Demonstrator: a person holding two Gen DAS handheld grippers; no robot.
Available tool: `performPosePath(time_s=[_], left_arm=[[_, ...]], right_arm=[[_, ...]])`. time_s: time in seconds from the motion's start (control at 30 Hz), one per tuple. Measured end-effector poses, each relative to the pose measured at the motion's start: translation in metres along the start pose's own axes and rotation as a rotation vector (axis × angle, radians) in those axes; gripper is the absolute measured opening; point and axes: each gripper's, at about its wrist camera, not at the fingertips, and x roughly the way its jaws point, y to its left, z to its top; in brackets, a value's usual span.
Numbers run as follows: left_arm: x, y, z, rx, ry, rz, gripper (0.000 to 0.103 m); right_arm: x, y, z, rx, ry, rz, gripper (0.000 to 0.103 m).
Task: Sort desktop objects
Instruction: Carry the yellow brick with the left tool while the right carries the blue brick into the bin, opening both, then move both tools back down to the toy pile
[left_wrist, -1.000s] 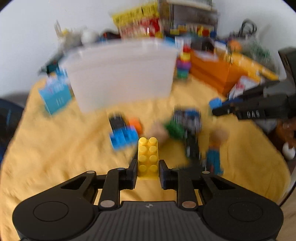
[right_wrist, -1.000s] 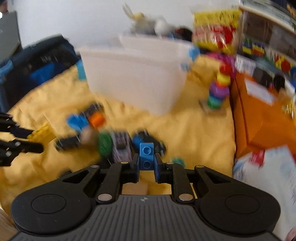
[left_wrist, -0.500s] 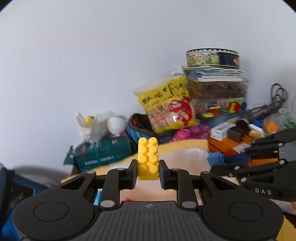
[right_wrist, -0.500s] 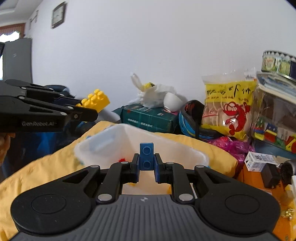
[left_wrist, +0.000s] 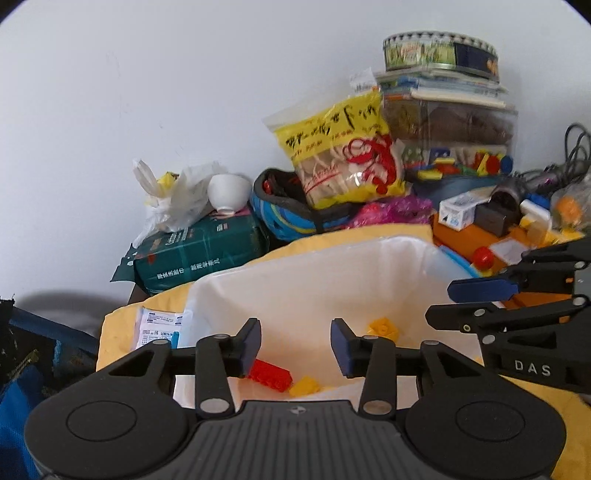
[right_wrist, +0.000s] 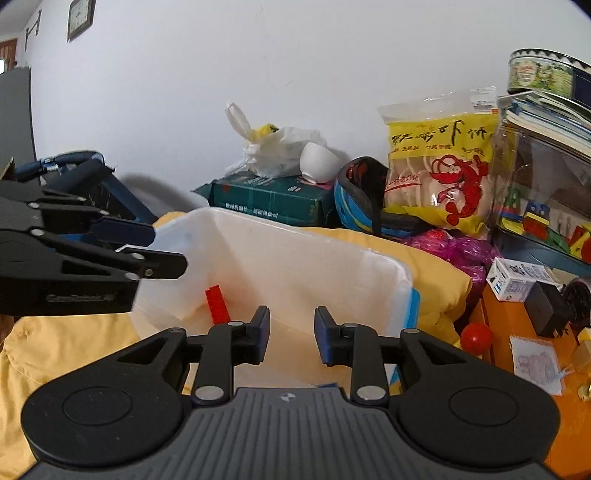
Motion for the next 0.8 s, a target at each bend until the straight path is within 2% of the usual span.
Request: performPosePath(time_s=[0.13, 0.2, 0.27, 0.4, 0.47, 0.57, 0.7, 0.8], left_arm=[[-0.028, -0.006, -0.015, 0.005, -0.030, -0.024, 0.065], [-0.041, -0.015, -0.029, 0.038, -0.031, -0.025, 0.066], [-0.052, -0.025, -0.045, 0.061, -0.002, -0.022, 0.066], [-0.065, -0.039, -0.081, 0.044, 0.067, -0.045, 0.066], [-0.064, -0.045, -0.102, 0.039, 0.118, -0.068, 0.066], [-0.061, -0.054, -0.133, 0.040, 0.219, -0.088, 0.066], [-0.070, -0.067, -0.154, 0.036, 0.248, -0.134, 0.066], [-0.068, -0.076, -0.160, 0.072, 0.271, -0.160, 0.066]], right_arm=[[-0.022, 0.004, -0.009, -0.014, -0.033, 0.023, 0.034], [-0.033, 0.008, -0.015, -0.029, -0.041, 0.026, 0.044], [-0.043, 0.013, -0.024, -0.041, -0.035, 0.035, 0.049], [-0.061, 0.022, -0.050, -0.059, 0.004, 0.061, 0.062], [-0.063, 0.027, -0.067, -0.080, 0.052, 0.068, 0.062], [-0.064, 0.035, -0.095, -0.101, 0.154, 0.123, 0.055], [-0.067, 0.047, -0.125, -0.121, 0.258, 0.158, 0.042], [-0.066, 0.053, -0.141, -0.139, 0.324, 0.157, 0.042]])
